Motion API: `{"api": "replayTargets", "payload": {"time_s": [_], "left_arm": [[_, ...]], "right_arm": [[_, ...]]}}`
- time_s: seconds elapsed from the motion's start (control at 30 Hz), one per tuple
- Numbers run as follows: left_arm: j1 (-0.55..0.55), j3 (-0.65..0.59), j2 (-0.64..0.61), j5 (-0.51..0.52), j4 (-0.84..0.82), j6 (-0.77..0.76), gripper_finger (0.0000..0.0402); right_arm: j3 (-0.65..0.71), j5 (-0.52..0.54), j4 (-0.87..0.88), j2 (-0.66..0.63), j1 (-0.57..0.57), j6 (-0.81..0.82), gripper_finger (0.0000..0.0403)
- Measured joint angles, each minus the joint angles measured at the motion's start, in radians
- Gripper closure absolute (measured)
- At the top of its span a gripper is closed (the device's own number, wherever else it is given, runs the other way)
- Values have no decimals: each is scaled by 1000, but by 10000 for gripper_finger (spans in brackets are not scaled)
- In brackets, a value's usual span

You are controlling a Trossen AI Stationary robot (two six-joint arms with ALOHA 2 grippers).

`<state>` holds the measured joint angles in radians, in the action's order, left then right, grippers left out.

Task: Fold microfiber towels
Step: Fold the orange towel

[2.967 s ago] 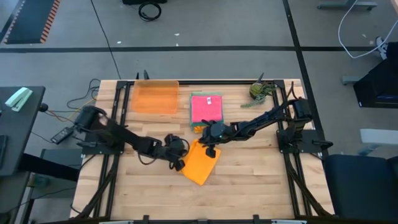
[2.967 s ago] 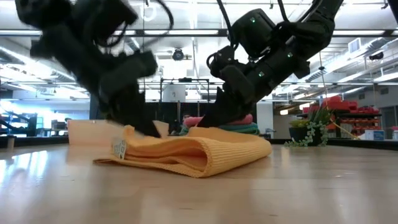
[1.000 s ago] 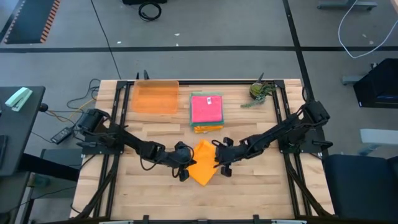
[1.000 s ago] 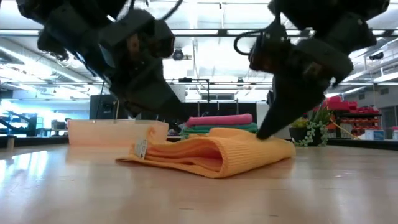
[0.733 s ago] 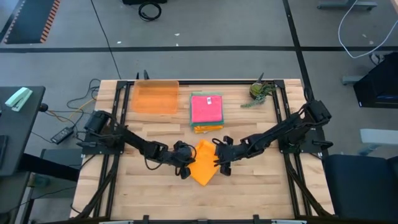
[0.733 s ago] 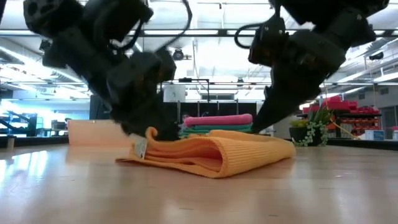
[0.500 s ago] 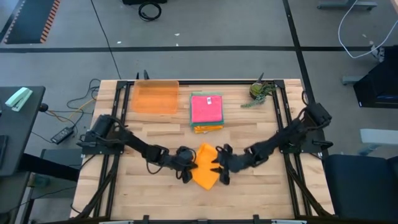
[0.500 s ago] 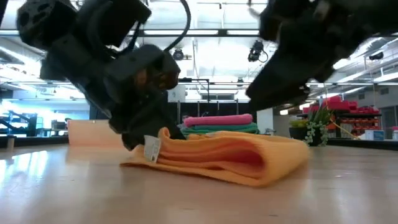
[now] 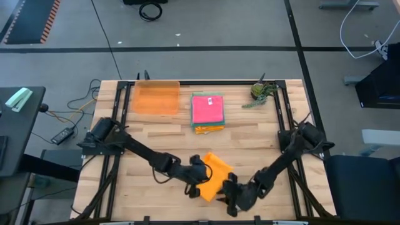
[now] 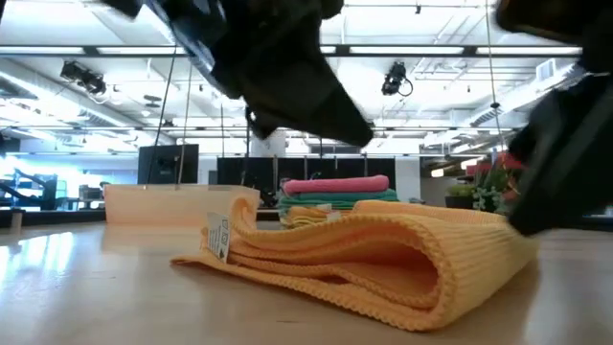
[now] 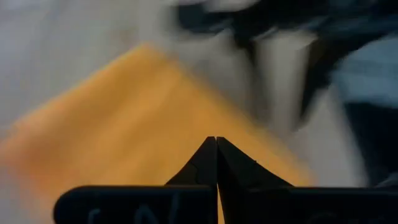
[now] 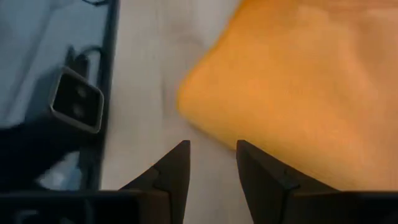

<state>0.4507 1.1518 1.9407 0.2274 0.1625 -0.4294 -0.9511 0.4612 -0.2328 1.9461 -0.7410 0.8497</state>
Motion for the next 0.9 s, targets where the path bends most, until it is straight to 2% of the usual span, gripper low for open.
{"api": "replayTargets", "payload": {"time_s": [0.07, 0.2, 0.33, 0.4, 0.6, 0.8, 0.9], "left_arm": [[-12, 43, -10, 28, -138, 14, 395], [-14, 39, 3, 39, -245, -11, 396], [-13, -15, 18, 39, -272, -104, 395], [-12, -47, 23, 49, -246, -160, 394], [18, -75, 61, 69, -108, -248, 395], [58, -76, 105, 42, 133, -245, 397], [60, -26, 130, 39, 177, -212, 394]], "right_arm": [[-20, 57, 82, -2, -29, 13, 272], [-33, 194, 169, -33, -49, 41, 311], [33, 206, 245, -48, -39, 99, 381], [76, 208, 221, -49, -22, 116, 395], [220, 190, 155, -93, 64, 119, 396], [249, 96, 191, -174, 210, -153, 398], [246, 30, 320, -255, 305, -277, 398]]}}
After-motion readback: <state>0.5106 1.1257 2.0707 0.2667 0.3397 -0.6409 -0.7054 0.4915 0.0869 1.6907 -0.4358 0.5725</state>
